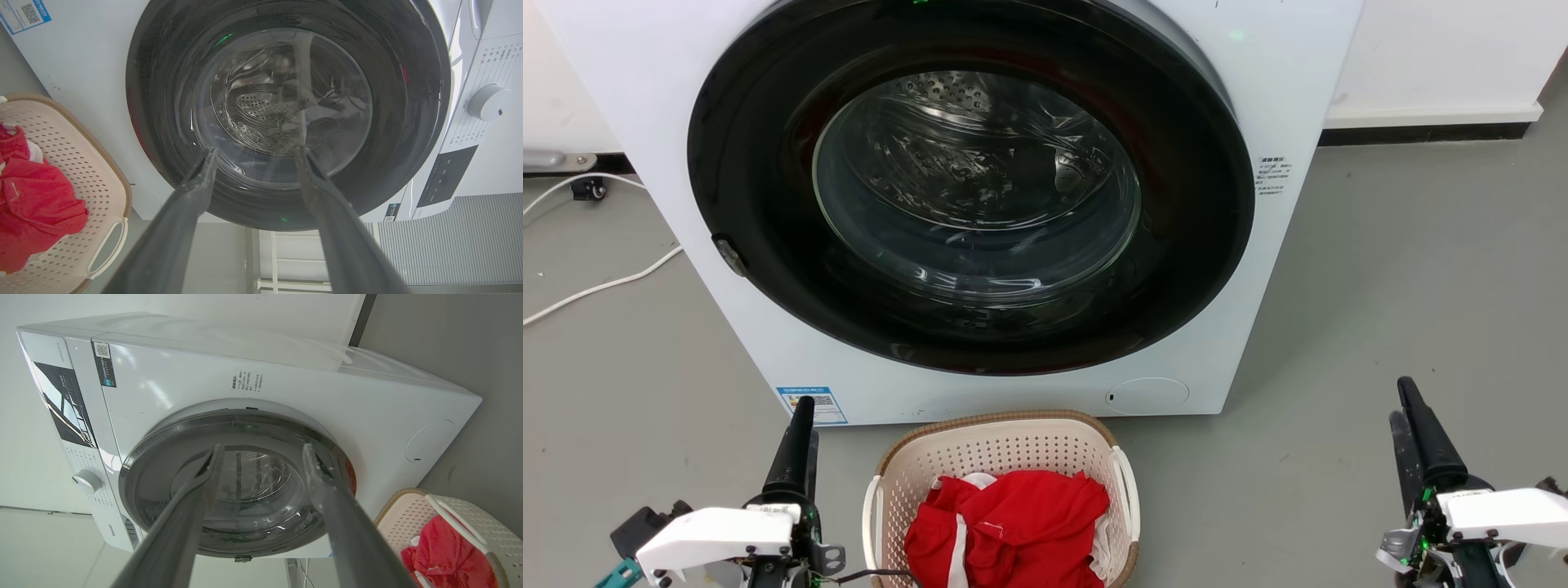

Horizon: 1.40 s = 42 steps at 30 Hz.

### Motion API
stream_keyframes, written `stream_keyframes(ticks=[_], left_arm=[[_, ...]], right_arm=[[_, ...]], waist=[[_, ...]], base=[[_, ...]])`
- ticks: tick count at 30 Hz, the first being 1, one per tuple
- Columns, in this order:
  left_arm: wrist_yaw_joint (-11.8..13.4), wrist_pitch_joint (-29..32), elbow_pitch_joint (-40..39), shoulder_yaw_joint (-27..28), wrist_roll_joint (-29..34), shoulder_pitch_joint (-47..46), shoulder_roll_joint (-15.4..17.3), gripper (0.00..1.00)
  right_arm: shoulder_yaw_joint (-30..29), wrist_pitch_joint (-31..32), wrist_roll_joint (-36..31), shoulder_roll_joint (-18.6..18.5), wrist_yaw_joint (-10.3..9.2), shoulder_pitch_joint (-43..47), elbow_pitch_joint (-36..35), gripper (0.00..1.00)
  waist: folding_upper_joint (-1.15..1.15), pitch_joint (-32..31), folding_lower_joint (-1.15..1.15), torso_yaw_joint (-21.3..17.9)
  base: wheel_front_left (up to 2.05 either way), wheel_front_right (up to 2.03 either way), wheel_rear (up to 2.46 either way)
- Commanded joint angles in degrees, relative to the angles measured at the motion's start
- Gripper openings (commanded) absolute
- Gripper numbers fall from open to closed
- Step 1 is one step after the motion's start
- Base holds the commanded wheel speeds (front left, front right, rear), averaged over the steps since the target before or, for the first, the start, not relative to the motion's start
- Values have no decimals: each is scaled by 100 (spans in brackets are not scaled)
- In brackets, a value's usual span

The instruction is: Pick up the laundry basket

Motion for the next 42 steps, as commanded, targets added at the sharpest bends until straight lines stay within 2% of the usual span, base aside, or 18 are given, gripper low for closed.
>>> stream_keyframes(ticks=[1,18,42], left_arm=[[14,-73,-167,8,311,-165,20,100],[337,-457,-451,-318,2287,-129,27,100],[429,-924,-670,-528,4200,-64,36,100]], right_arm=[[13,-70,-331,-16,1,-89,-191,100],[279,-456,-2640,-23,1,53,-550,100],[405,-927,-4642,-33,2,212,-947,100]], waist=[[0,4,0,-1],[0,21,0,8],[0,31,0,4]], base=[[0,0,0],[0,0,0],[0,0,0]])
